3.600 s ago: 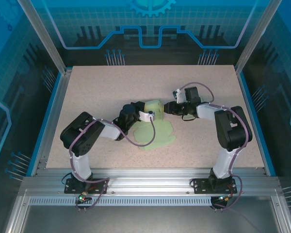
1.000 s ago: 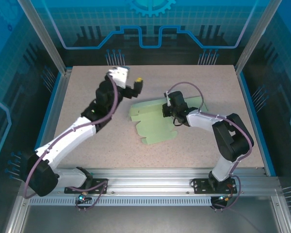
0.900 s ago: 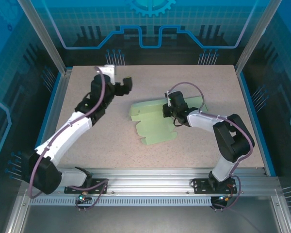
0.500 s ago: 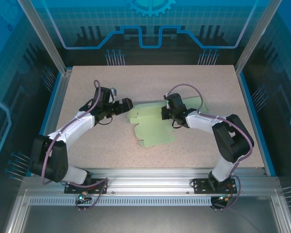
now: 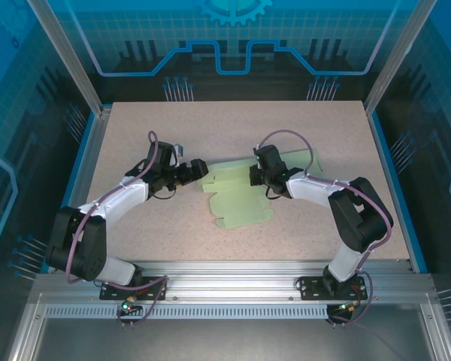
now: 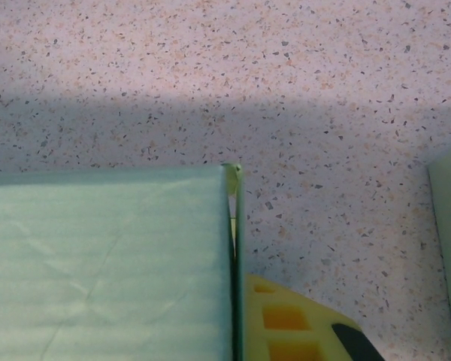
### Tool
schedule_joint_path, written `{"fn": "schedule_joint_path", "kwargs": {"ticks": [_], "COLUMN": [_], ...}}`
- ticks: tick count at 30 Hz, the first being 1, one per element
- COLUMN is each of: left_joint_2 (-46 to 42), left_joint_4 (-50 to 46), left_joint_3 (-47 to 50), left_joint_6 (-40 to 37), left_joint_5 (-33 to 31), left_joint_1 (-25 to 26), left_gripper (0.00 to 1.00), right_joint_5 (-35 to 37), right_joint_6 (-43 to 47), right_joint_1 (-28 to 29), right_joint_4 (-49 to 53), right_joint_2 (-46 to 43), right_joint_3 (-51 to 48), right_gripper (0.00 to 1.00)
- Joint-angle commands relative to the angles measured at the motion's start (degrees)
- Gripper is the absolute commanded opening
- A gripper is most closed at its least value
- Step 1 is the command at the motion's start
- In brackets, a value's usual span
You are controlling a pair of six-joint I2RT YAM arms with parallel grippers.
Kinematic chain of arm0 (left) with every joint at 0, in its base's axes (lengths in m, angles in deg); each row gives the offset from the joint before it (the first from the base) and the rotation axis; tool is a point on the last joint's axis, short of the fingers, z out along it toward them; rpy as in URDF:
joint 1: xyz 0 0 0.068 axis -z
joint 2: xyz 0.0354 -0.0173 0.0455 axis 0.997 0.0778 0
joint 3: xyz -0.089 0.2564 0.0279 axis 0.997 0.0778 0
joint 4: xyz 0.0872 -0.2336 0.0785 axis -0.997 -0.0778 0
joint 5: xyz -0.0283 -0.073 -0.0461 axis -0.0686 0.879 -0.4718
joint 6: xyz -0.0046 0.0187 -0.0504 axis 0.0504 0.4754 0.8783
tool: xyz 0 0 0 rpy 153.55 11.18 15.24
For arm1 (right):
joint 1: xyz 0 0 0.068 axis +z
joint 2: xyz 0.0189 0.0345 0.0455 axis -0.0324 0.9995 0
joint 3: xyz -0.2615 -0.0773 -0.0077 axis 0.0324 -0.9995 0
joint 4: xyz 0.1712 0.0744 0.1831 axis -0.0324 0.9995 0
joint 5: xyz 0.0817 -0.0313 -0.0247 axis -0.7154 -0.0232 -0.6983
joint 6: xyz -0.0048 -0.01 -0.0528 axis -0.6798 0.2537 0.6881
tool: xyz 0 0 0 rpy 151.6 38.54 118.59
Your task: Fold the paper box
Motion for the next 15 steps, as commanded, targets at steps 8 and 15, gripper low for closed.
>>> {"fn": "schedule_joint_path", "kwargs": {"ticks": [8, 15], "left_joint_2": [5.9, 2.7], "left_joint_4": [1.8, -0.2], "left_joint_3": [-3.9, -1.2], "left_joint_6": [-2.1, -1.7], "left_joint_5": [-5.8, -10.9], "left_joint_1": [6.0, 6.0], "left_gripper": [0.96, 0.94], "right_joint_5": [0.6, 1.3], "right_joint_6": [-2.3, -2.9], "right_joint_1": [1.9, 2.1], "right_joint_4": [0.0, 0.0], "right_joint_2": [0.2, 1.4], "right_joint_3": [1.8, 2.0], "right_gripper": [0.04, 0.04]}}
